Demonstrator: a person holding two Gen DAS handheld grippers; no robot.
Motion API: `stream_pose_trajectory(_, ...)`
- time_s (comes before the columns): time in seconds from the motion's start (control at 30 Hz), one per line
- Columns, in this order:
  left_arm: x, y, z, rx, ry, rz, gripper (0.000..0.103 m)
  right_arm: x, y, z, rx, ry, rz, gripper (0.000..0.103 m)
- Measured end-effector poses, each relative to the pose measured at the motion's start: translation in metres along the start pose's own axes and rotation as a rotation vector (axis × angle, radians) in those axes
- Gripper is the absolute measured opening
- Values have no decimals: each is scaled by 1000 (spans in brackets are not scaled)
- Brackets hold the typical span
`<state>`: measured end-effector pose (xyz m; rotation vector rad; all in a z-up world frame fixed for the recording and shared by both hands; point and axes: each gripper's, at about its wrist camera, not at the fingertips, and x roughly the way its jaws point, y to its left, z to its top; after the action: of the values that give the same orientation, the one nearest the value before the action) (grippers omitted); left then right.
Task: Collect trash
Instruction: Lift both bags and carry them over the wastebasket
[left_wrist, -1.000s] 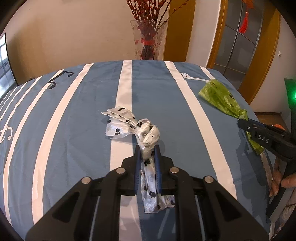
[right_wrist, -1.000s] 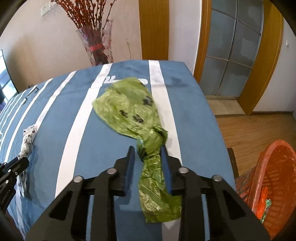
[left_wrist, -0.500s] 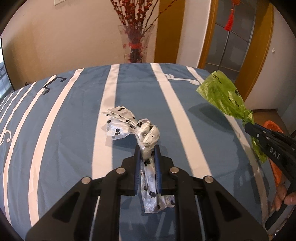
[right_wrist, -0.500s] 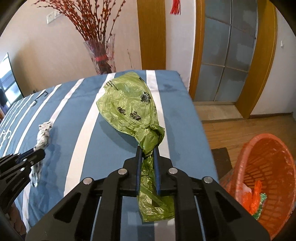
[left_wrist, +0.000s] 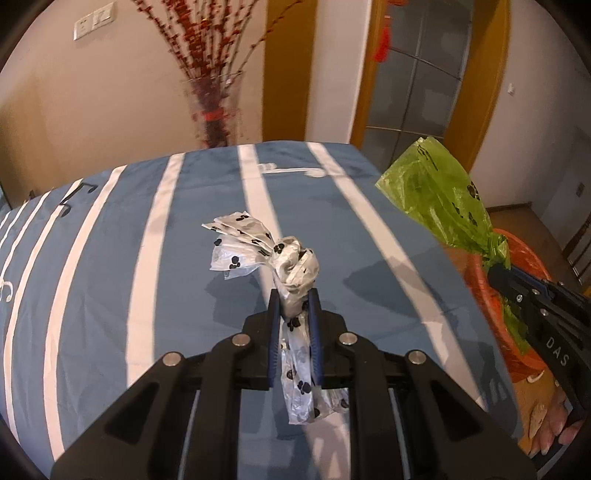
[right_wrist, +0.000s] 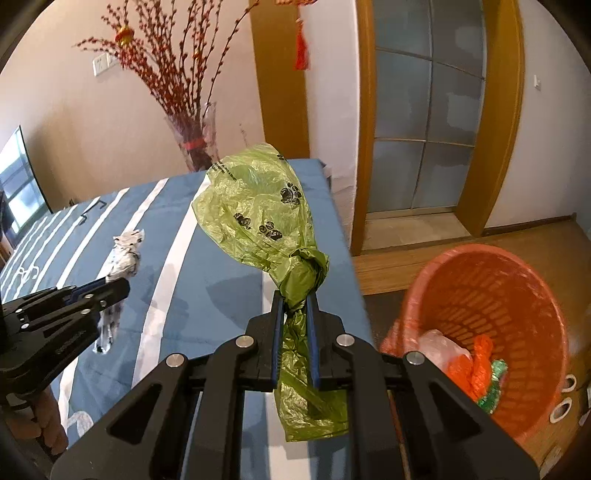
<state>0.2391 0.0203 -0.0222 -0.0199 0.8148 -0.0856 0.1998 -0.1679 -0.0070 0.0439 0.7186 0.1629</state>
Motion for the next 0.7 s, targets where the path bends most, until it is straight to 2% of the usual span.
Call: stream_pose_trajectory(0.7, -17, -122, -7, 162, -18, -122, 16, -64, -98, -35, 200, -79, -73, 12)
